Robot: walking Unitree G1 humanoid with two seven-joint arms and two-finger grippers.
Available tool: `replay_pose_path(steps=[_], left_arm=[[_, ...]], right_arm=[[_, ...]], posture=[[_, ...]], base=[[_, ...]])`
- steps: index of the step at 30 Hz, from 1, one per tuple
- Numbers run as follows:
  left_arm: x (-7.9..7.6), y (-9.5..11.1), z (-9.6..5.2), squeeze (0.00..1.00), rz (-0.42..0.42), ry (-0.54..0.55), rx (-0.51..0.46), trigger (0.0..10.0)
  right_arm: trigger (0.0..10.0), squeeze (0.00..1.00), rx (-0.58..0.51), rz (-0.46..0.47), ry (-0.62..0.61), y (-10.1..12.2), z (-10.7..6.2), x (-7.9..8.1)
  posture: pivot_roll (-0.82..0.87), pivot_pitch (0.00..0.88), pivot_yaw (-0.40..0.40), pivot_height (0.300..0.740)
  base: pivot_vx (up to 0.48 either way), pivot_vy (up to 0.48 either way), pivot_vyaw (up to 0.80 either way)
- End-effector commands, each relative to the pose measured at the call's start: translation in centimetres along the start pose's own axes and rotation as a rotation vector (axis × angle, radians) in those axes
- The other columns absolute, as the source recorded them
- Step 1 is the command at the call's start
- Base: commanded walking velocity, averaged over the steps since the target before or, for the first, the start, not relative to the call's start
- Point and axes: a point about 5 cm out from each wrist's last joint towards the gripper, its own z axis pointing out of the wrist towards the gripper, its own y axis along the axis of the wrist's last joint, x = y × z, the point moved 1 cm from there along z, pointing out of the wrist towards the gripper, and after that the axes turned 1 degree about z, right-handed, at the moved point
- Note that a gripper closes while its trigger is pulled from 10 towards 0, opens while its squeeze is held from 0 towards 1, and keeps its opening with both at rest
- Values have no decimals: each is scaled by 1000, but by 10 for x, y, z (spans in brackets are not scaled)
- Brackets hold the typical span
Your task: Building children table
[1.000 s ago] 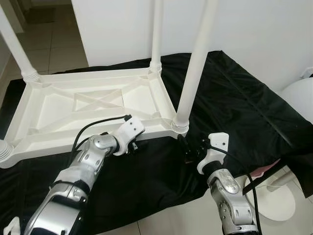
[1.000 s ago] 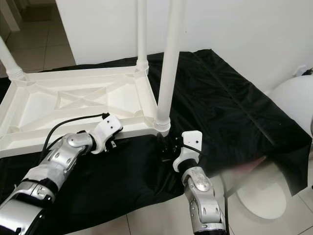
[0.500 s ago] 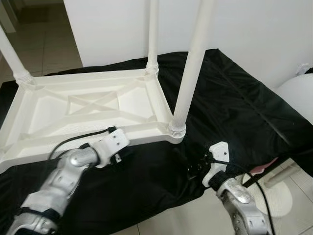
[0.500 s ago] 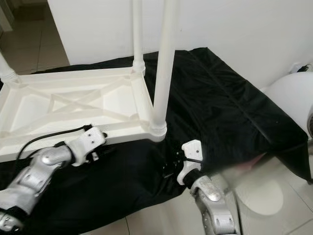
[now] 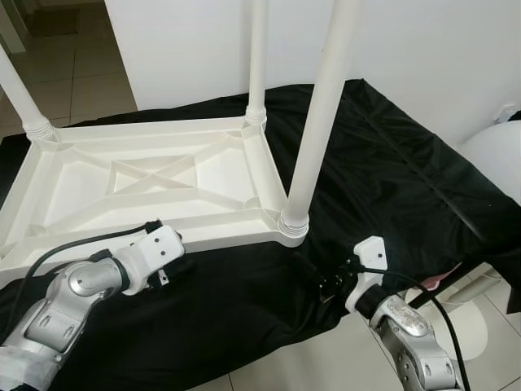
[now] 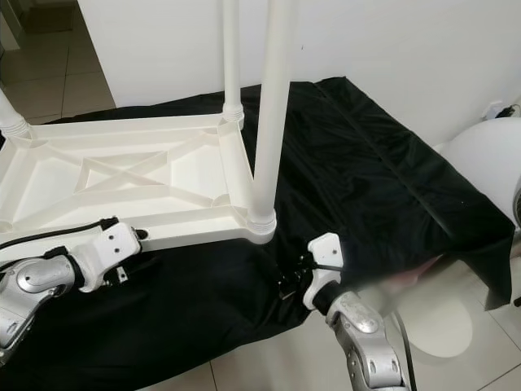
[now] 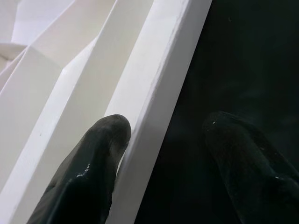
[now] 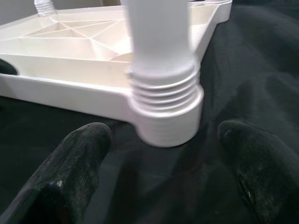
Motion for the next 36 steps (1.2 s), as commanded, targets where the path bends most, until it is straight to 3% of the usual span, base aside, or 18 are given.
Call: replay_pose_path(steps=[1, 4, 6, 9, 11, 18, 24, 36], left_arm=[[-36, -5, -7, 0, -25, -488, 12, 10000], [-27, 4, -3, 0, -53, -434, -27, 10000], [-12, 21, 12, 0, -85, -324, -110, 10000], [-4, 30, 21, 0, -93, -266, -152, 10000], [4, 45, 37, 0, -116, -206, -198, 10000], [3, 65, 58, 0, -108, -207, -252, 10000], [12, 64, 79, 0, -127, -142, -212, 10000], [24, 49, 95, 0, -182, -43, -117, 10000]], right_arm=[[10000, 0, 13, 10, 2, -3, -1, -2], [10000, 0, 16, 5, 6, -3, 0, -4], [10000, 0, 15, 3, 12, -3, 3, -4], [10000, 0, 13, 3, 16, -3, 5, -4], [10000, 0, 11, 4, 27, -2, 7, -2], [10000, 0, 6, 2, 32, -1, 6, -2], [10000, 0, 1, 0, 15, -1, 5, -4], [10000, 0, -8, 2, 12, -1, 9, -1]], posture=[[-29, 68, 12, 740], [-23, 66, 2, 740], [-23, 67, -3, 740], [-23, 67, -3, 740], [-30, 63, -3, 740], [-55, 60, 10, 740], [-65, 63, 17, 740], [-65, 65, 21, 740]], base=[[0, 0, 0], [0, 0, 0], [0, 0, 0], [0, 0, 0], [0, 0, 0], [0, 0, 0], [0, 0, 0], [0, 0, 0]])
